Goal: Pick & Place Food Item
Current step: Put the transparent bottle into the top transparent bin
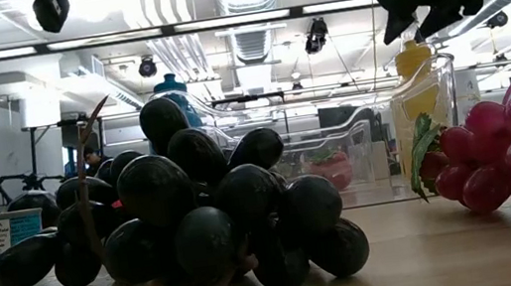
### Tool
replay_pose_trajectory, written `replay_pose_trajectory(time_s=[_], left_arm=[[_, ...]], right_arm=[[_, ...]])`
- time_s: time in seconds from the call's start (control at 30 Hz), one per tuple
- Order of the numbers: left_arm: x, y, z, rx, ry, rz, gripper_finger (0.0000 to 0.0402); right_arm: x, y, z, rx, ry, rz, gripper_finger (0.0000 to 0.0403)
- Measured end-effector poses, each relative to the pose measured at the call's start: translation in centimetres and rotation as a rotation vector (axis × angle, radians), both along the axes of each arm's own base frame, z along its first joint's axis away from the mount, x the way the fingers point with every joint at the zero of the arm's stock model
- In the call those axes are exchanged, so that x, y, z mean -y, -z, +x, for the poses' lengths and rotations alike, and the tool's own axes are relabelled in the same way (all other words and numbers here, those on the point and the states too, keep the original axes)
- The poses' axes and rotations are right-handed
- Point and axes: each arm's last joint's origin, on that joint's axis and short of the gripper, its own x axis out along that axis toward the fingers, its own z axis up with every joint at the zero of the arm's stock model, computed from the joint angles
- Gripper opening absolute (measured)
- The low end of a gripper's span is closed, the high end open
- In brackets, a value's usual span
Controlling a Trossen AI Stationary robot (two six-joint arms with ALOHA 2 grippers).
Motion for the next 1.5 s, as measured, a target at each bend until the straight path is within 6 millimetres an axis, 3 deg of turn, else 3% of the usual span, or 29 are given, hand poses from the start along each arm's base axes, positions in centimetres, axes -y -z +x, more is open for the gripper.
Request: replay_pose_trajectory(time_s=[0.87, 1.5], left_arm=[[0.01, 0.01, 0.00, 0.000, 0.000, 0.000, 0.0015], [0.01, 0.01, 0.00, 0.000, 0.000, 0.000, 0.0015]], right_arm=[[0.88, -0.09, -0.31, 0.018, 0.056, -0.002, 0.0288], [0.87, -0.10, -0.28, 0.020, 0.052, 0.000, 0.0199]])
